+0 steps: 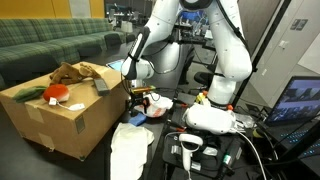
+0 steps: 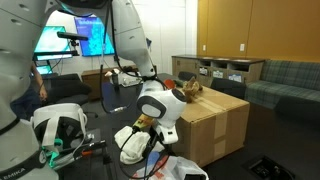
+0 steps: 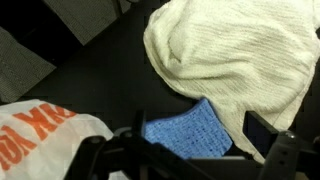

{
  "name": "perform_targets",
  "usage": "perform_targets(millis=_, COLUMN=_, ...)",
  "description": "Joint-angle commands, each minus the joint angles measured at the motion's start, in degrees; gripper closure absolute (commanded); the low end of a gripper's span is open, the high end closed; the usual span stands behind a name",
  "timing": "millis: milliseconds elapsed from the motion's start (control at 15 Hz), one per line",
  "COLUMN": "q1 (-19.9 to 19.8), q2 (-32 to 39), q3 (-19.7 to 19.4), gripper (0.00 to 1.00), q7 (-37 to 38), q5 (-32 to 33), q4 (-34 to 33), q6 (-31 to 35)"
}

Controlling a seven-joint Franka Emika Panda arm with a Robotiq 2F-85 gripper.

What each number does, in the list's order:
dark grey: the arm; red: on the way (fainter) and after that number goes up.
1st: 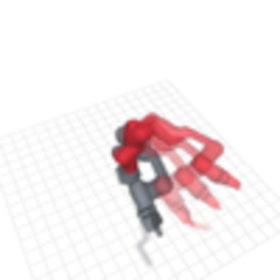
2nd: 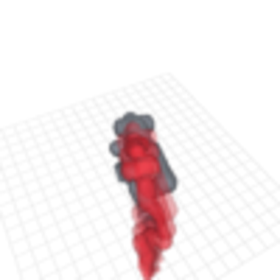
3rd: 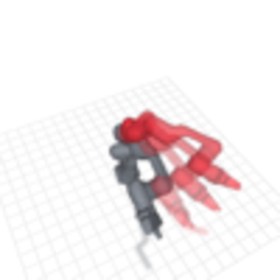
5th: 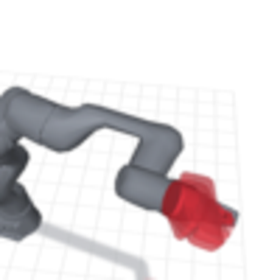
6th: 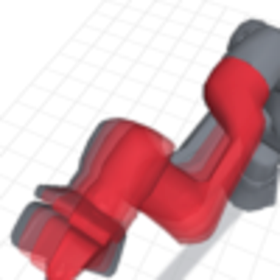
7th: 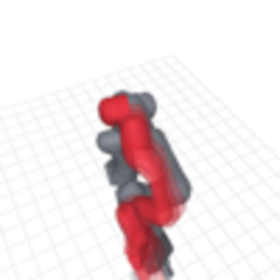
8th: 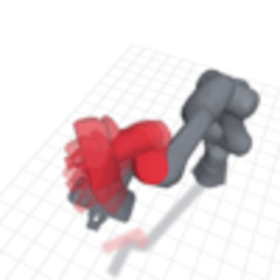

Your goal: Swap the things on the box with the things on the table

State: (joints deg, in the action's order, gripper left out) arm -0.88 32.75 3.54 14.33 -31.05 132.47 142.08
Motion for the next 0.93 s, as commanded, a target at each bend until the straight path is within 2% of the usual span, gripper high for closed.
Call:
perform_targets(millis=0, q1=-1.31, q2=3.36, q3=0.74, gripper=0.0, q7=1.58, q5=-2.0, q4=-3.25, q6=-2.33)
perform_targets(millis=467, q1=-3.44, q2=9.18, q3=1.21, gripper=0.0, q7=0.2, q5=-11.24, q4=-6.88, q6=-0.4)
perform_targets(millis=867, q1=-2.05, q2=12.8, q3=0.05, gripper=0.0, q7=1.59, q5=-17.38, q4=-8.57, q6=4.42)
